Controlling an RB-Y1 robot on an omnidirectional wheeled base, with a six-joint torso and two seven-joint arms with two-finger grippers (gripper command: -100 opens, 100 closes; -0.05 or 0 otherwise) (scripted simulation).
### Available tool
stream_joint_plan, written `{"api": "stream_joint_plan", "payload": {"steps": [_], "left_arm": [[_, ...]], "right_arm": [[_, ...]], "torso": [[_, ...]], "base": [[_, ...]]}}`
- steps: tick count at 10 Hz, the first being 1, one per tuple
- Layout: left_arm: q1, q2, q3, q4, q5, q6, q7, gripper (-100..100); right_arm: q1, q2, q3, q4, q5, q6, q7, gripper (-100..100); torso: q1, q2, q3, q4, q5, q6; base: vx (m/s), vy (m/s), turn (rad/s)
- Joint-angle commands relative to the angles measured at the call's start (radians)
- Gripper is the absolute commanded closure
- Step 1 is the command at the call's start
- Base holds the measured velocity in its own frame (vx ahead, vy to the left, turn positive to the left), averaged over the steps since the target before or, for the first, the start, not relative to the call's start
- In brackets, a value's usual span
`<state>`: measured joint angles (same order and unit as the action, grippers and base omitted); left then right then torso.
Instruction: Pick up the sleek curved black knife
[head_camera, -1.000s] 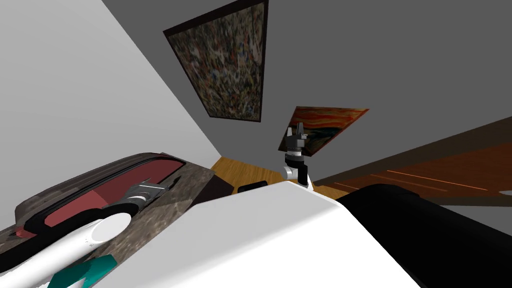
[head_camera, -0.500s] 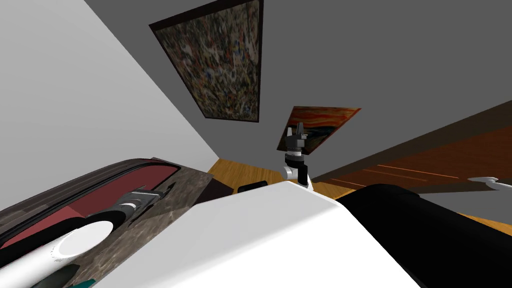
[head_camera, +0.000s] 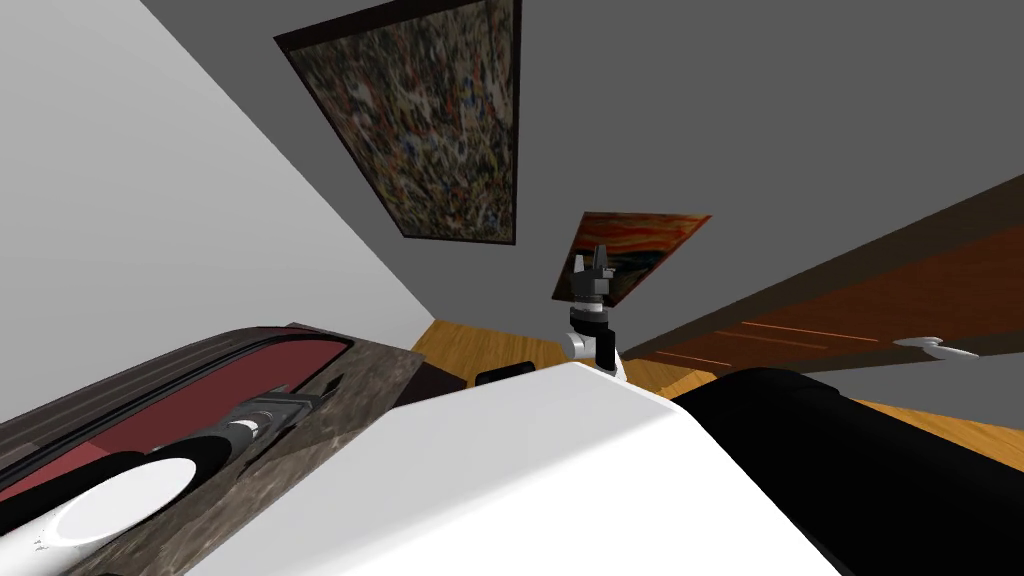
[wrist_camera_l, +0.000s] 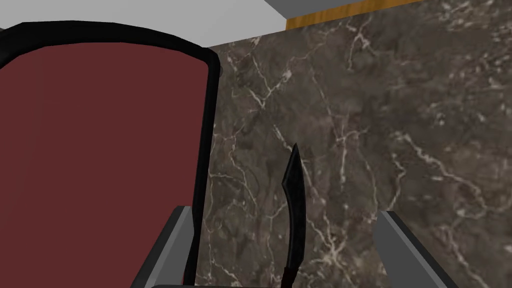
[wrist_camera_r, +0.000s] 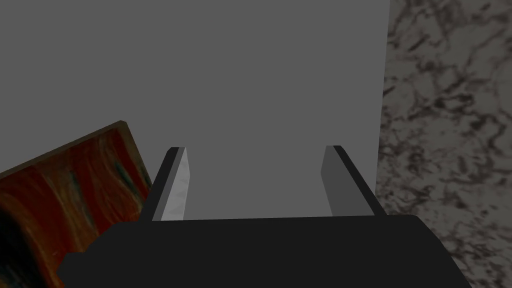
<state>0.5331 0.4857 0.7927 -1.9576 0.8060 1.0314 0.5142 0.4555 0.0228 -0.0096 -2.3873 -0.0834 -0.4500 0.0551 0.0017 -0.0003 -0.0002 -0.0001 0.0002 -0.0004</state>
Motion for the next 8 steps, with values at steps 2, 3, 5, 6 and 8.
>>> {"api": "stream_joint_plan", "payload": {"steps": [2, 3, 5, 6, 8], "left_arm": [[0.001, 0.006, 0.041, 0.030, 0.043, 0.077, 0.012, -100], [0.001, 0.006, 0.041, 0.030, 0.043, 0.109, 0.012, -100], [0.006, 0.006, 0.069, 0.047, 0.073, 0.166, 0.017, -100], [0.006, 0.006, 0.069, 0.047, 0.073, 0.173, 0.017, -100], [0.011, 0.006, 0.095, 0.064, 0.101, 0.231, 0.021, -100]], "right_arm": [[0.000, 0.000, 0.000, 0.000, 0.000, 0.000, 0.000, 0], [0.000, 0.000, 0.000, 0.000, 0.000, 0.000, 0.000, 0], [0.000, 0.000, 0.000, 0.000, 0.000, 0.000, 0.000, 0], [0.000, 0.000, 0.000, 0.000, 0.000, 0.000, 0.000, 0], [0.000, 0.000, 0.000, 0.000, 0.000, 0.000, 0.000, 0]], "torso": [[0.001, 0.000, 0.000, 0.000, 0.000, 0.000], [0.001, 0.000, 0.000, 0.000, 0.000, 0.000], [0.002, 0.000, 0.000, 0.000, 0.001, 0.000], [0.002, 0.000, 0.000, 0.000, 0.001, -0.001], [0.000, 0.000, 0.000, 0.000, 0.000, 0.000]], "base": [[0.019, 0.043, -0.157], [0.013, 0.050, -0.079], [0.013, 0.057, -0.117], [0.004, 0.025, 0.008], [0.013, 0.037, -0.121]]}}
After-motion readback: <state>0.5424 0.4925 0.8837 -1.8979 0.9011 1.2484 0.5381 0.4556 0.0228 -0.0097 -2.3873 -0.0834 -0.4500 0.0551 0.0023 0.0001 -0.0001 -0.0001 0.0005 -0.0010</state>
